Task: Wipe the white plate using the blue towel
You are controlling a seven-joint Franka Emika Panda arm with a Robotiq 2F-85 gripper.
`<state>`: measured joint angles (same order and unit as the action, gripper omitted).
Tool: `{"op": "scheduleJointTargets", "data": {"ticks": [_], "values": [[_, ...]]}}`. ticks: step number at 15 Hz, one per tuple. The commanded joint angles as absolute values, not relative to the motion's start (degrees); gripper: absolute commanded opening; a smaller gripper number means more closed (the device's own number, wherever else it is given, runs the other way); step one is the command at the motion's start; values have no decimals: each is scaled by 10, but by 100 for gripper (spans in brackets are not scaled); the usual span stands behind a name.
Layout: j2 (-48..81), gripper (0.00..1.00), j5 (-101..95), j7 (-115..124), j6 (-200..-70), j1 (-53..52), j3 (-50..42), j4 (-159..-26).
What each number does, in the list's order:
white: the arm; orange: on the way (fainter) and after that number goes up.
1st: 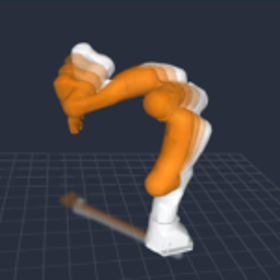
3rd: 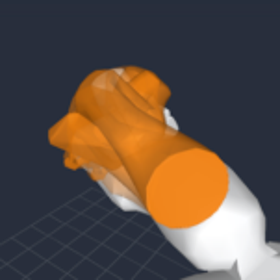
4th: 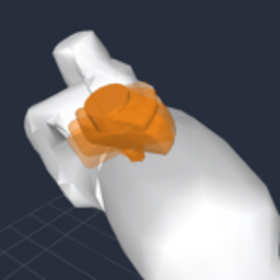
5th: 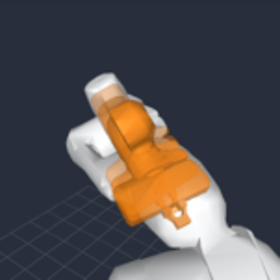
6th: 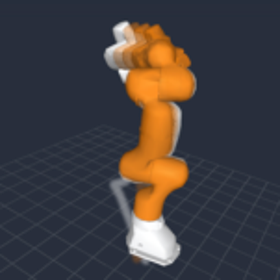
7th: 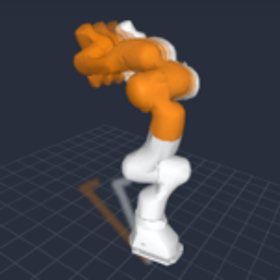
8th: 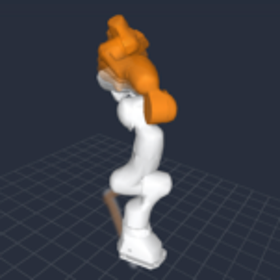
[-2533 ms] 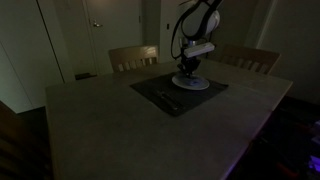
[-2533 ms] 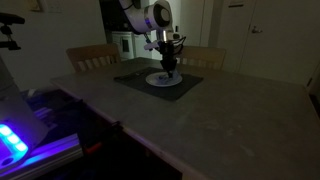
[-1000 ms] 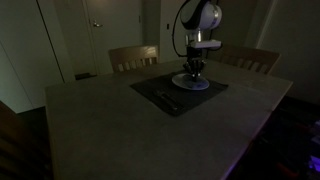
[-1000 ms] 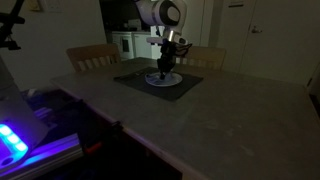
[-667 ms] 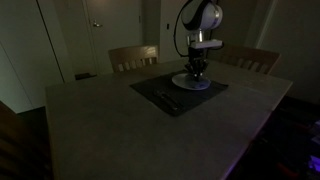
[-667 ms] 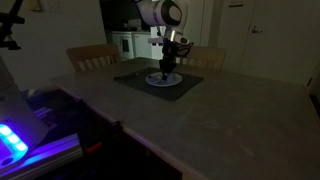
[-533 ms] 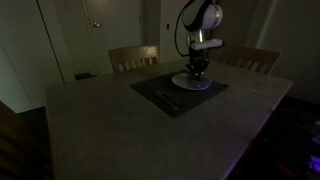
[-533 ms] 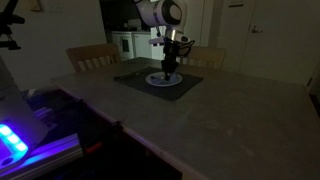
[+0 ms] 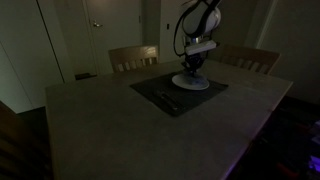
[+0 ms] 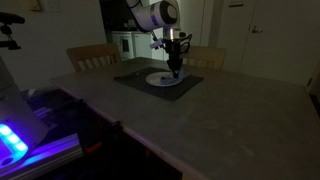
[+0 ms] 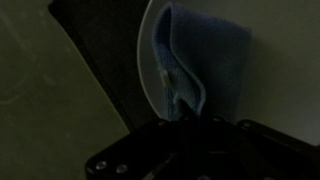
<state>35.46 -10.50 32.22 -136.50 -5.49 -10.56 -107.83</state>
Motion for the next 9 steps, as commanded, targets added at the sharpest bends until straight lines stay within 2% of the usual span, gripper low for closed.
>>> {"op": "scheduleJointTargets", "data": {"ticks": [1,7,9], "values": [[363,2,-70,319,-1455,-45,-92,-1098],[351,2,83,149,-1516,31,6,-1109],[346,2,136,69,-1497,68,51,-1107]]}}
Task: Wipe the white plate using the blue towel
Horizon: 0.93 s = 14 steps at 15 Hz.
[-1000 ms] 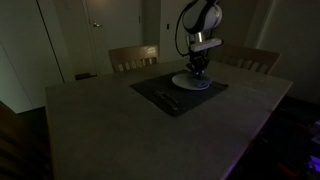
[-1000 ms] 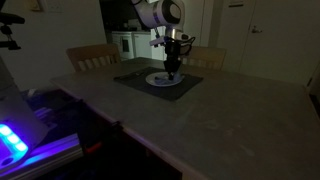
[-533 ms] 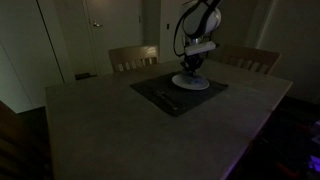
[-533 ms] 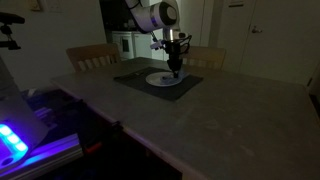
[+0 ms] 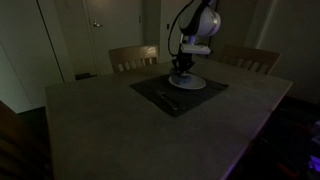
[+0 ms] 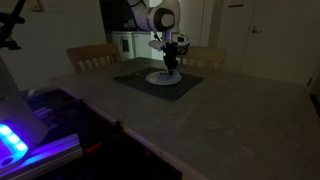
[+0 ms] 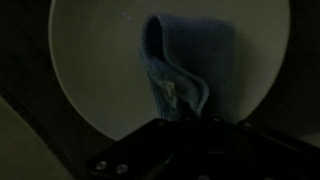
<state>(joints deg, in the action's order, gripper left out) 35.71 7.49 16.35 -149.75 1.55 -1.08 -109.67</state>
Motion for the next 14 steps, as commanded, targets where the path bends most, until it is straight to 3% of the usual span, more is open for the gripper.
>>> {"op": "scheduleJointTargets", "data": {"ticks": [1,5,12,14], "values": [[343,2,158,37,-1483,83,67,-1107],[336,2,204,-45,-1366,116,91,-1101],[344,2,161,33,-1219,72,16,-1090],[341,2,145,63,-1231,57,-3,-1098]]}}
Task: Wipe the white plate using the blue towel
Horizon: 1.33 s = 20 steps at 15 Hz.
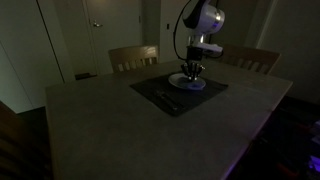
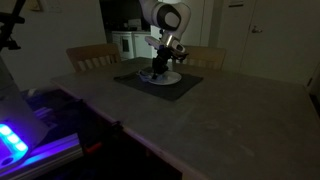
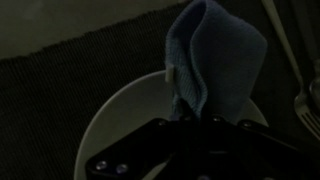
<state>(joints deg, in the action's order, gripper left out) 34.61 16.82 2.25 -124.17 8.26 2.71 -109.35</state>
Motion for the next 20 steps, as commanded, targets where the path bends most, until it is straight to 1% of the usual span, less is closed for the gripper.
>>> {"op": "scheduleJointTargets", "data": {"ticks": [1,7,13,16,20], "values": [[341,2,133,82,-1242,47,-13,-1101],[342,2,40,205,-1314,-14,-70,-1115],[367,2,-73,374,-1303,-85,-129,-1090],[372,2,-127,425,-1317,-104,-132,-1085],[374,2,-127,416,-1394,-89,-107,-1085]]}}
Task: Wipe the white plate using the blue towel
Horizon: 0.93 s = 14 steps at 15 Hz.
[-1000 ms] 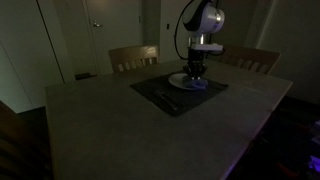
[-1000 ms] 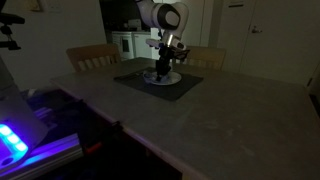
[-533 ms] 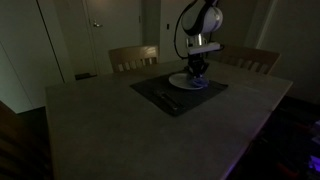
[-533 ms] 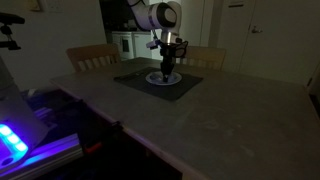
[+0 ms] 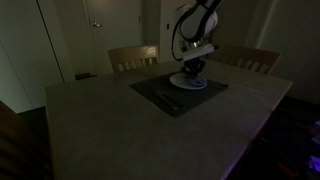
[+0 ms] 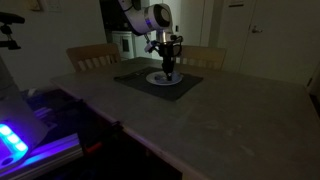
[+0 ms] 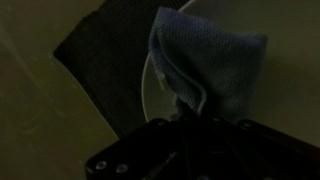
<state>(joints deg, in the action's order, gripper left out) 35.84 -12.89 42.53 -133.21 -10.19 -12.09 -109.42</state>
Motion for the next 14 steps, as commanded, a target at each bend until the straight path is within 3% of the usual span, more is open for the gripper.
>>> {"op": "scheduleJointTargets", "data": {"ticks": [1,7,14], "values": [[374,2,-118,404,-1419,-83,-100,-1086],[377,2,-32,246,-1534,-28,-30,-1089],[366,2,137,-22,-1410,93,88,-1083]]}}
